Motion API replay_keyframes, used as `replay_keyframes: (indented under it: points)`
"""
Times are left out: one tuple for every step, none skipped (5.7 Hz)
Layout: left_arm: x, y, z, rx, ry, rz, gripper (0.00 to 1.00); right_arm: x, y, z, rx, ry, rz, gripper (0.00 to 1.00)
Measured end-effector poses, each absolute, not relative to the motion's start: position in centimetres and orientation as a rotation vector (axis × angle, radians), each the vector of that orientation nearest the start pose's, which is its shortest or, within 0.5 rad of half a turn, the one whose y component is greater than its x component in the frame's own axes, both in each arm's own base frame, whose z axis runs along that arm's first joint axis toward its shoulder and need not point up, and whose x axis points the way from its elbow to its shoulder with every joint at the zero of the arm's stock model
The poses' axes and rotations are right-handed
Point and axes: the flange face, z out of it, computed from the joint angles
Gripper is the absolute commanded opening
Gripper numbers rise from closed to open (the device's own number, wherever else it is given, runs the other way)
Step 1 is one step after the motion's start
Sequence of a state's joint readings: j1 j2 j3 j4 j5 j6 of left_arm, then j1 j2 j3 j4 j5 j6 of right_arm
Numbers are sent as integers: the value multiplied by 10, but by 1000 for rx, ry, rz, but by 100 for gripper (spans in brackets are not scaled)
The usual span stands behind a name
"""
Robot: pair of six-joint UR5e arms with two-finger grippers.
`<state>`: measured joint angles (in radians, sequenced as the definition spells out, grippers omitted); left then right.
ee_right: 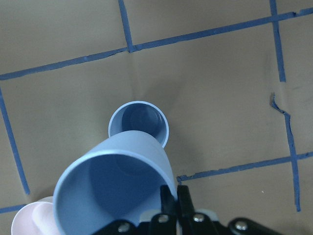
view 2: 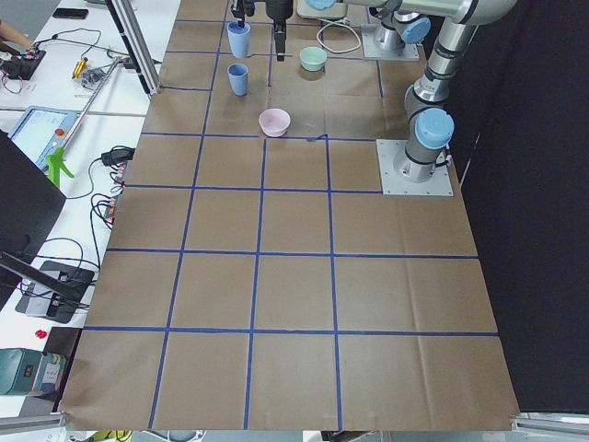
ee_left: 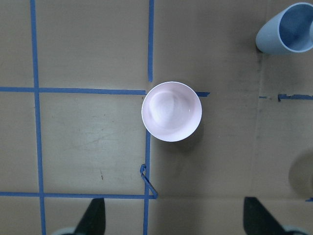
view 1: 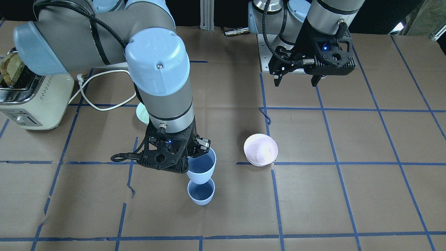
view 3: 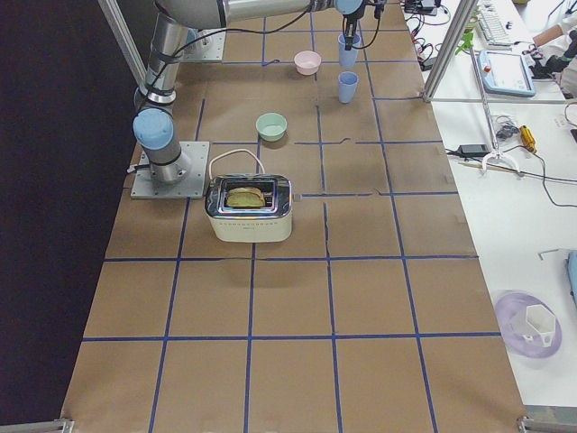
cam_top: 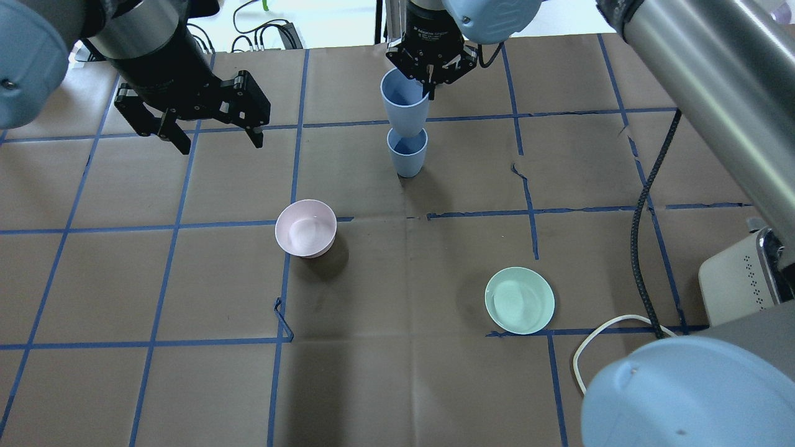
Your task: Stack blue cups with both arms
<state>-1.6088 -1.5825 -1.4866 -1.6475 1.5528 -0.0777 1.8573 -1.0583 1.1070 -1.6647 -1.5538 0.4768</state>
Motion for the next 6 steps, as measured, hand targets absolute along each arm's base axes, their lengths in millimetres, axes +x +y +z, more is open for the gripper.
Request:
replay_keyframes:
  points:
    - [-153, -489, 517, -64, 3158, 5, 98, 331, -647, 399, 295, 3098, -61, 7]
    - [-153, -489, 517, -66, 3158, 3, 98, 331, -649, 383, 296, 3104, -43, 7]
    - [-153, -489, 518, -67, 3159, 1, 98, 331, -649, 370, 297, 3107, -28, 7]
    - [-153, -489, 518, -68, 3159, 2, 98, 332, -650, 363, 299, 3105, -33, 7]
    - [-153, -488, 518, -68, 3159, 1, 98, 332, -651, 359, 301, 3104, -34, 21]
    - [-153, -488, 518, -68, 3159, 0, 98, 333, -653, 353, 298, 3103, -40, 99]
